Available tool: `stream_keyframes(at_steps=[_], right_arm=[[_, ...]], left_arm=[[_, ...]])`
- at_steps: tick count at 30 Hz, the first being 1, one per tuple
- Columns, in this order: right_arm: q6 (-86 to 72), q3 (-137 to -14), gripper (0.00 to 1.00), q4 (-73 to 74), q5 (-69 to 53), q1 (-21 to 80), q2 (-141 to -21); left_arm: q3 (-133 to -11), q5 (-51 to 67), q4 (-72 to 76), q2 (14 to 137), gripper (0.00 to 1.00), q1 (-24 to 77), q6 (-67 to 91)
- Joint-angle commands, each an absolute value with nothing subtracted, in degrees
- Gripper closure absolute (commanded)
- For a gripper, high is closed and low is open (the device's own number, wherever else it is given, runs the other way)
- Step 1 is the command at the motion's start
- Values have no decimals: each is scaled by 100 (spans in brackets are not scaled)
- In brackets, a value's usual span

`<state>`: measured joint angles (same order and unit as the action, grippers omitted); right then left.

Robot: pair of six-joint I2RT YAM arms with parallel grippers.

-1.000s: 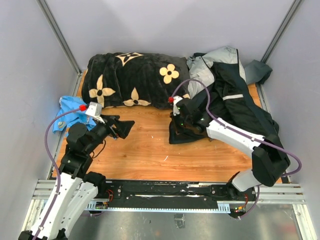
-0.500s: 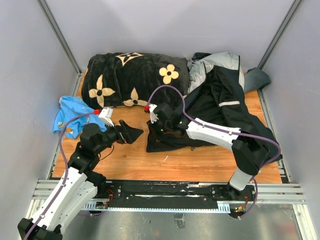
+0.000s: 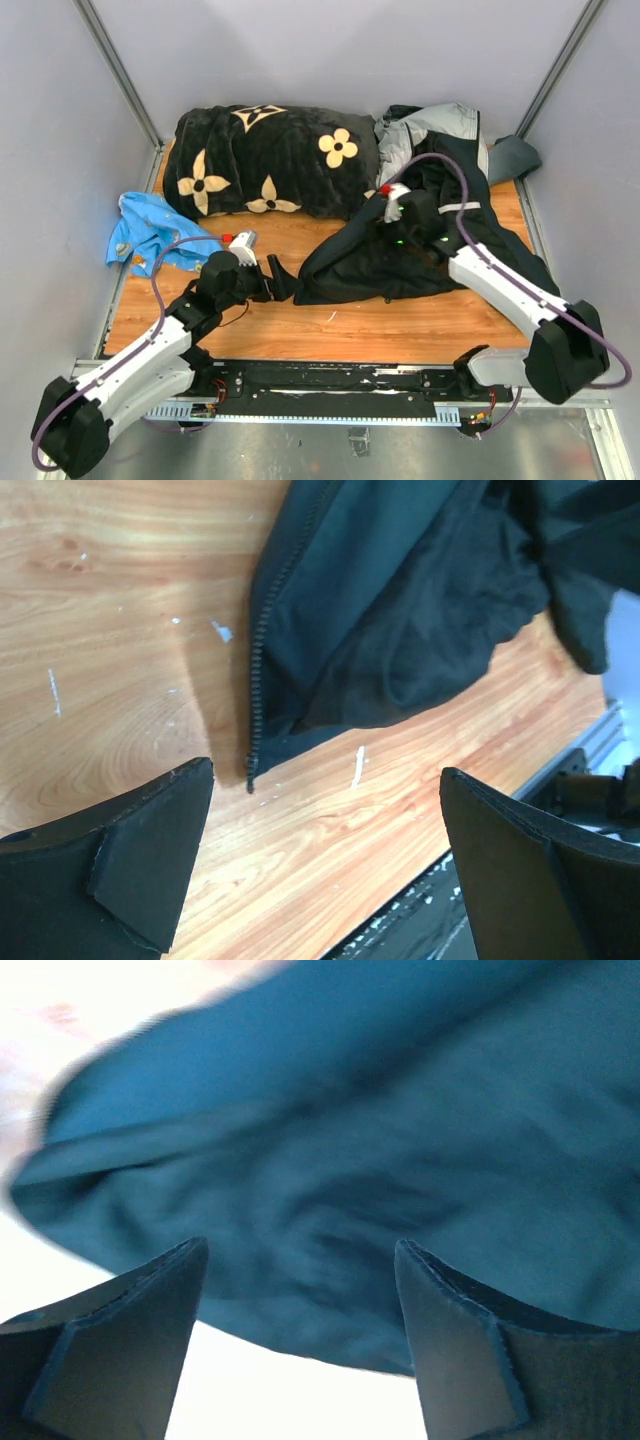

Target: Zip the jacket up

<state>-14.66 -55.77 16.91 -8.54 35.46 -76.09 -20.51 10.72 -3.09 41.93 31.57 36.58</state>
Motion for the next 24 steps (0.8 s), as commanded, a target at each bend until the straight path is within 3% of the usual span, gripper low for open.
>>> stream_keyframes(at_steps=[1, 7, 10, 19, 24], right_arm=[[-1275, -4955, 20, 2258, 55, 2306, -7083], [-1203, -4870, 0, 2209, 762, 753, -7090], [-1120, -4925, 2, 1972, 1067, 256, -7458], [-981, -5366, 2, 1607, 437, -838, -9170], [-1040, -5510, 2, 1636, -104, -1046, -9723]], left_arm=[[-2001, 690, 319, 4812, 1, 3269, 3478], [-2252, 879, 752, 5880, 1, 3270, 3259], [-2358, 1093, 1061, 6377, 1, 3270, 3272], [-3029, 1197, 1376, 7830, 1, 3270, 2878], [-3429, 1545, 1564, 8658, 13, 3270, 2776]])
